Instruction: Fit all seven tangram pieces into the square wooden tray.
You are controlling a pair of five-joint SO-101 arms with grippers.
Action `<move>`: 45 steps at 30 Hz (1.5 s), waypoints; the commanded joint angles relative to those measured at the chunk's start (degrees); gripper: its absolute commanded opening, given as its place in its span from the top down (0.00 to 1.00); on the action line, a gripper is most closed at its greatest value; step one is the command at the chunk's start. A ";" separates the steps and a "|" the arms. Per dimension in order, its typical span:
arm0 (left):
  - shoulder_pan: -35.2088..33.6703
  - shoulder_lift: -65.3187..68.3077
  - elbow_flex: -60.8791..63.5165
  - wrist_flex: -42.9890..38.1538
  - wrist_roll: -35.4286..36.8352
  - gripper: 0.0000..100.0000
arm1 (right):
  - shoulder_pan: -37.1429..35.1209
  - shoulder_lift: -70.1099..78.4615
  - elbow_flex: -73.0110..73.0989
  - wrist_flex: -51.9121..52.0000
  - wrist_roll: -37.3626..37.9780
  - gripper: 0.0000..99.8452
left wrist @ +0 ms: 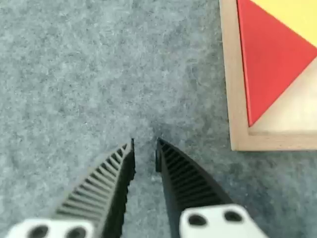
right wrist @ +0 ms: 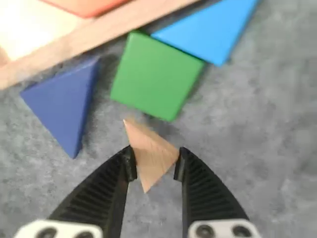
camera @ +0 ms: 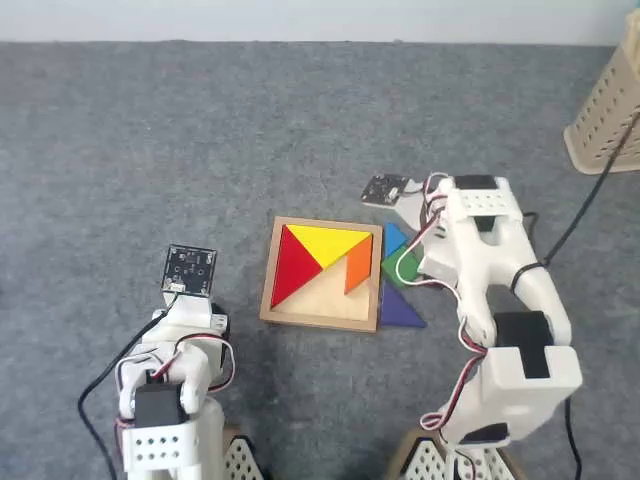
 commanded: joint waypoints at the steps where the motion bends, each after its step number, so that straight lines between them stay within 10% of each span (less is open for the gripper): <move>1: 0.18 -1.23 -0.57 0.00 0.44 0.93 | 0.75 -2.33 -7.12 5.93 -2.29 0.96; 16: 0.18 -1.23 -0.57 0.00 0.44 0.93 | -19.47 -11.12 -8.97 -4.79 -2.37 0.96; 24: 0.18 -1.23 -0.57 0.00 0.44 0.93 | -28.26 -4.26 -4.31 -12.79 11.43 0.96; 45: 0.18 -1.23 -0.57 0.00 0.44 0.93 | -29.49 -2.33 -0.44 -14.64 29.10 0.96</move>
